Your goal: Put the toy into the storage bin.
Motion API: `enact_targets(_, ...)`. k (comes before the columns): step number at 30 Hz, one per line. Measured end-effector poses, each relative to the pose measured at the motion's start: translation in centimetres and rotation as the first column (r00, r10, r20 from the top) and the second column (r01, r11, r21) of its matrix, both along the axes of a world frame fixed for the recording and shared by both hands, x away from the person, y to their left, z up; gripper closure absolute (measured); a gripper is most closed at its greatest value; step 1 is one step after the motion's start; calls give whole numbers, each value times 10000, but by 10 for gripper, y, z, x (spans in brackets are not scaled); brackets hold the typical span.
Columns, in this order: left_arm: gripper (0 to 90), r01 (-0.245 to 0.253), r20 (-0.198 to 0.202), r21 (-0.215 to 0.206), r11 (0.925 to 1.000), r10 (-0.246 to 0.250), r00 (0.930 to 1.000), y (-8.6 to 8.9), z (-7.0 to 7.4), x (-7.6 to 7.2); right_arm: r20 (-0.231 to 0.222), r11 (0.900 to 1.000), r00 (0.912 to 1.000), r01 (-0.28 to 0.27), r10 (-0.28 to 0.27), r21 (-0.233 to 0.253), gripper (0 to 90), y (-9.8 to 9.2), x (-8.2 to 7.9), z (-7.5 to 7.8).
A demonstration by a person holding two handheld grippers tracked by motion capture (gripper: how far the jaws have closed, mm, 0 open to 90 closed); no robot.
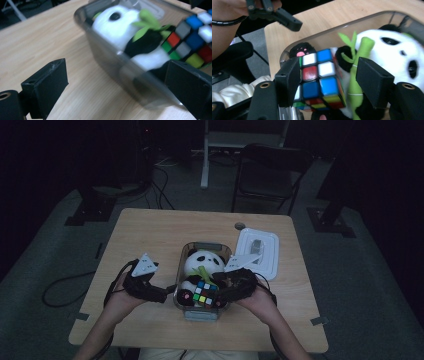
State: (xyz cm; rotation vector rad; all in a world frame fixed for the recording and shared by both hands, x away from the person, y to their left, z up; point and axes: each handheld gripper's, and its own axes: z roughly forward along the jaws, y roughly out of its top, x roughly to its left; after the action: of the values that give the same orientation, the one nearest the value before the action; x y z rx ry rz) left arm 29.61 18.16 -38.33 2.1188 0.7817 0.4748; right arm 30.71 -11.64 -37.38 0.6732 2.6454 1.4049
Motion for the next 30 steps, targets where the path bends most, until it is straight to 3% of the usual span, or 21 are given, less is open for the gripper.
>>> enact_targets(1, 94, 17, 87, -59, 10000, -16, 10000, -3, 4, -2, 170, 9999, 9998, 139, -140, 54, 563, -3, -2, 2)
enact_targets(2, 155, 79, 161, -137, 9999, -76, 9998, -7, 7, -4, 293, 9993, 9990, 325, -330, 186, 605, -5, -4, 4)
enact_targets(4, 220, 688, 272, -315, 9971, -679, 9973, -12, 12, -9, 331, 9992, 9990, 284, -293, 275, 732, -9, -7, 7)
enact_targets(5, 345, 1065, 349, -451, 9933, -1050, 9939, -15, 14, -11, 463, 9994, 9986, 258, -269, 235, 781, -10, -9, 8)
enact_targets(8, 503, 1883, 311, -390, 9813, -1871, 9818, -28, 17, -18, 573, 10000, 9984, -39, 41, -27, 896, -9, -15, 8)
enact_targets(11, 613, 2503, 117, -455, 9671, -2500, 9682, -39, 16, -21, 530, 9992, 9982, -254, 270, -302, 900, -6, -18, 7)
enact_targets(14, 614, 2714, -73, -631, 9604, -2724, 9622, -47, 16, -21, 464, 9992, 9987, -196, 212, -347, 900, -6, -16, 5)
enact_targets(19, 694, 3165, -129, -403, 9477, -3172, 9483, -58, 12, -22, 319, 9995, 9994, -146, 155, -269, 900, -6, -12, 2)
enact_targets(24, 793, 3367, -182, -53, 9416, -3367, 9414, -62, 6, -20, 259, 9994, 9995, -193, 200, -282, 900, -1, -10, -1)
enact_targets(27, 828, 3595, -201, 198, 9329, -3591, 9331, -66, 5, -22, 249, 9989, 9993, -283, 292, -369, 900, 3, -10, -4)
enact_targets(30, 868, 3557, -211, 255, 9342, -3553, 9345, -68, 3, -20, 284, 9982, 9993, -232, 248, -554, 900, 5, -11, -6)
